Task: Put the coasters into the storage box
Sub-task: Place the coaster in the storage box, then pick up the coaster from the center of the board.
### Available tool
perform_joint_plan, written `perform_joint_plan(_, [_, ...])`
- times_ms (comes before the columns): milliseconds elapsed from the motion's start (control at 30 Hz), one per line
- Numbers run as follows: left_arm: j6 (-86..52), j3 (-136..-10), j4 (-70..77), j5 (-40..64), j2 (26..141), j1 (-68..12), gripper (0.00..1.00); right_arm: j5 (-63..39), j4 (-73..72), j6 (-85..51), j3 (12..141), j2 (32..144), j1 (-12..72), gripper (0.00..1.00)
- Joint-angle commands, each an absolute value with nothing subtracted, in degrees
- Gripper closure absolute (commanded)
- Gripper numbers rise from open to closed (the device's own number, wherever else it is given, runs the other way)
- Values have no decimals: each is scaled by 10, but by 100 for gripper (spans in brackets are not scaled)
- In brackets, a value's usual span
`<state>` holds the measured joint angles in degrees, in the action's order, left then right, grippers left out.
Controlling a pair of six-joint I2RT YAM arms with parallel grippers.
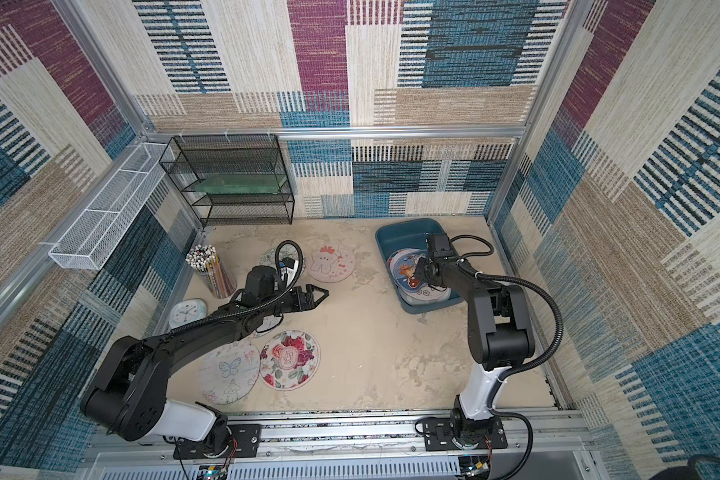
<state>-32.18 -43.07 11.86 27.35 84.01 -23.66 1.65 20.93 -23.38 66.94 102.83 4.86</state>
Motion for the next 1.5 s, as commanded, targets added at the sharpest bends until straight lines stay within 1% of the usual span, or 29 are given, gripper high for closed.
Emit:
perform_joint_plan(0, [-315, -436, 132, 279, 842, -236, 7, 36, 210, -234, 666, 1024, 47, 67])
perform_joint_plan(100, [-315, -434, 131, 281, 842, -236, 7, 41, 210, -234, 661, 1011, 47, 55])
perform_joint_plan(167, [-317, -434, 130, 281, 842, -236, 7, 47, 211, -234, 657, 998, 46, 49])
perform_joint_plan(233, [-320, -435, 122, 275, 841, -237, 7, 51, 212, -233, 652, 981, 44, 40])
perform_joint_plan(333, [-324, -443, 84, 241, 840, -238, 6, 55, 212, -231, 643, 951, 45, 29])
perform_joint_plan(467, [-329, -443, 51, 208, 835, -239, 6, 50, 215, -224, 635, 916, 45, 18])
perform_joint_plan(667, [-344, -433, 29, 190, 827, -239, 6, 27, 221, -212, 626, 879, 49, 16])
perform_joint_plan(767, [-346, -429, 18, 187, 821, -239, 7, 7, 209, -201, 619, 860, 68, 16])
perform_joint_plan(933, [-351, -423, 6, 173, 812, -240, 7, 22, 185, -175, 612, 847, 150, 16])
perform_joint_plan(1100, [-355, -421, -34, 147, 794, -240, 7, -8, 170, -156, 610, 860, 240, 16])
perform_joint_plan(1267, [-360, -401, -72, 106, 757, -241, 8, -71, 156, -156, 606, 889, 312, 16])
perform_joint_plan(1467, [-370, -389, -111, 86, 731, -240, 8, -83, 164, -165, 630, 952, 412, 16])
